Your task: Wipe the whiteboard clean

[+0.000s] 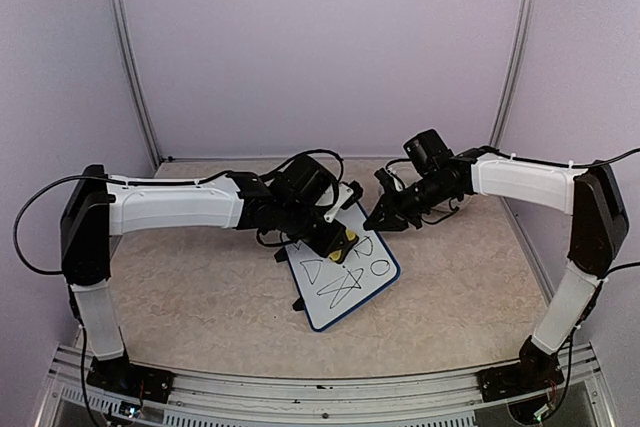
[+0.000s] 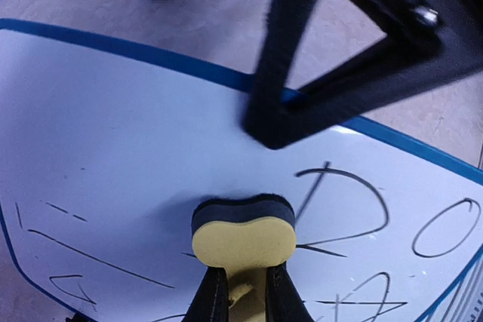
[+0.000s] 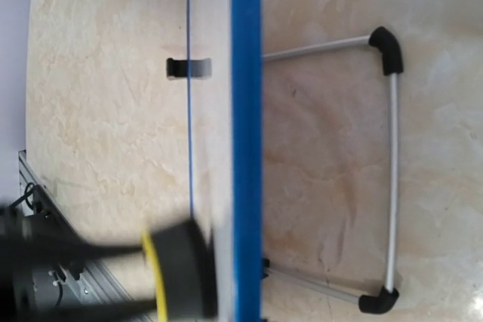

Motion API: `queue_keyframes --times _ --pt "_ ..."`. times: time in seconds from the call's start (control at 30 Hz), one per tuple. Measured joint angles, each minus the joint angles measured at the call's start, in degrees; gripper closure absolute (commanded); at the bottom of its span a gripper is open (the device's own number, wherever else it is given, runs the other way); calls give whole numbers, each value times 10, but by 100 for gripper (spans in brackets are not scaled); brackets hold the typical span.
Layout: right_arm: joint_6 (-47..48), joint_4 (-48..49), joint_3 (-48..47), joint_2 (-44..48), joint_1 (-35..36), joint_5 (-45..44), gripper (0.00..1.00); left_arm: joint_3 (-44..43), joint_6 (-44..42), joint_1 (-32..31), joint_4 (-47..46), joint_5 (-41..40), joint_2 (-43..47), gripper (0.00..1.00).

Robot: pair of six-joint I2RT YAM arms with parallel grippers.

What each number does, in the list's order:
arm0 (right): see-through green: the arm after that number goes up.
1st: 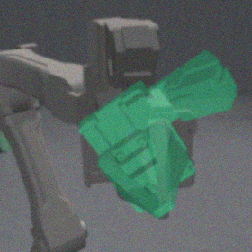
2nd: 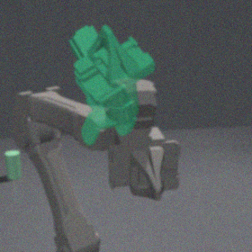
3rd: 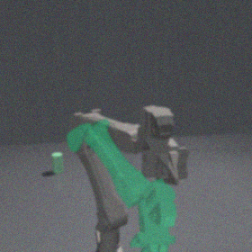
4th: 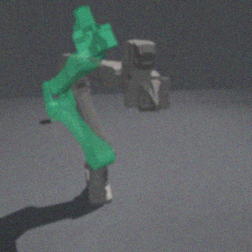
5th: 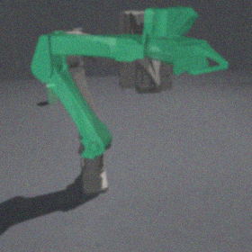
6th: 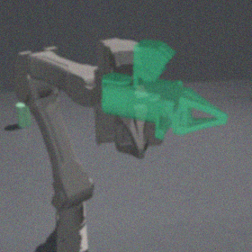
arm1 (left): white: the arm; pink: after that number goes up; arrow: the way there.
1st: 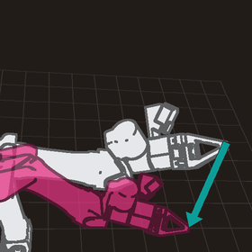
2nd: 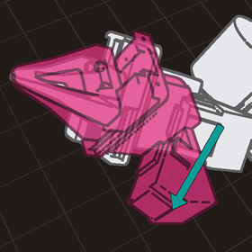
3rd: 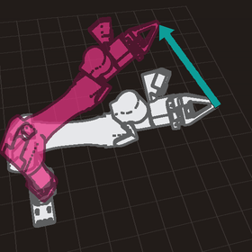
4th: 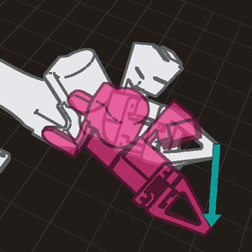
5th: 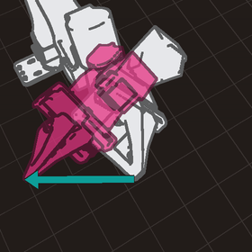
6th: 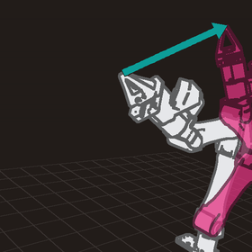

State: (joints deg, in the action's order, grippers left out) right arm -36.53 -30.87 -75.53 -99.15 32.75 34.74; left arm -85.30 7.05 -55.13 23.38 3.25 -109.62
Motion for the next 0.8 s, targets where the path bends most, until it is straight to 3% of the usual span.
queue_keyframes --times 0.23,0.57,0.8 --pt "-4 8 5 3 0 2 100 -10 -34 -37 23 9 8 100" --pt "-4 14 9 3 -1 -1 100 -106 -17 -52 105 -22 -38 100" --pt "-4 17 10 3 -2 -1 100 -84 21 -38 81 -10 -30 100"
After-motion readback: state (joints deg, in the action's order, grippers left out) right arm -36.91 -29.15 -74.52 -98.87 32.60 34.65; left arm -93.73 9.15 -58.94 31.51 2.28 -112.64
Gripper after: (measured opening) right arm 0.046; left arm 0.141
